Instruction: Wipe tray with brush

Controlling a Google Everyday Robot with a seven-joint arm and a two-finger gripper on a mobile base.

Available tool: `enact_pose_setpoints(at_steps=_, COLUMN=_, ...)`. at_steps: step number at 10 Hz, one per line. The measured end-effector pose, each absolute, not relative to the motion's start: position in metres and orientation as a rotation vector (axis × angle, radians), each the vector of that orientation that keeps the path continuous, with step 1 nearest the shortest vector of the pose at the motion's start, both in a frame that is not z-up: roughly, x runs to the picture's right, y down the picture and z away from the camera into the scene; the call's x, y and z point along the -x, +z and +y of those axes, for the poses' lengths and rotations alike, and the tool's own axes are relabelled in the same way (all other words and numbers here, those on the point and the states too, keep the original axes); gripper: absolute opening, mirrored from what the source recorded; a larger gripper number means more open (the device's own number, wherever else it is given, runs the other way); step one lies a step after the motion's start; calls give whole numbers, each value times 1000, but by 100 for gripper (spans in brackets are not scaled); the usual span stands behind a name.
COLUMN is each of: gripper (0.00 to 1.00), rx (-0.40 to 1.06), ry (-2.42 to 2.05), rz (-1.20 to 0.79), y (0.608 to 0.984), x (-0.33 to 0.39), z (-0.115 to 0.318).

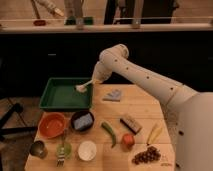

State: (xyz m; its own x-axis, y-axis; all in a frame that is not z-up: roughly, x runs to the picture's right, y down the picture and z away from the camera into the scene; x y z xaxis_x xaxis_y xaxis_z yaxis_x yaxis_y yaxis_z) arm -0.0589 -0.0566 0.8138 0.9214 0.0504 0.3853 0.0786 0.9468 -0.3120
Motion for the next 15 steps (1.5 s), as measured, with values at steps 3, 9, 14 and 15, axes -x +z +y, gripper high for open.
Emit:
enact_pose_setpoints(at_steps=3, gripper=0, rx=373, ry=-48, rz=-347, y=841, x=63, z=-52)
enact_pose_setpoints(at_steps=9, gripper=0, rx=486, ry=-53, rz=-355, y=879, x=79, z=-17)
enact_pose_setpoints(at_steps=14, gripper=0, rx=509, ry=-68, rz=-423, y=888, x=119, z=-15)
enact_pose_setpoints(at_steps=15, gripper=0, rx=507, ry=-63, rz=-433, y=889, x=121, z=-16)
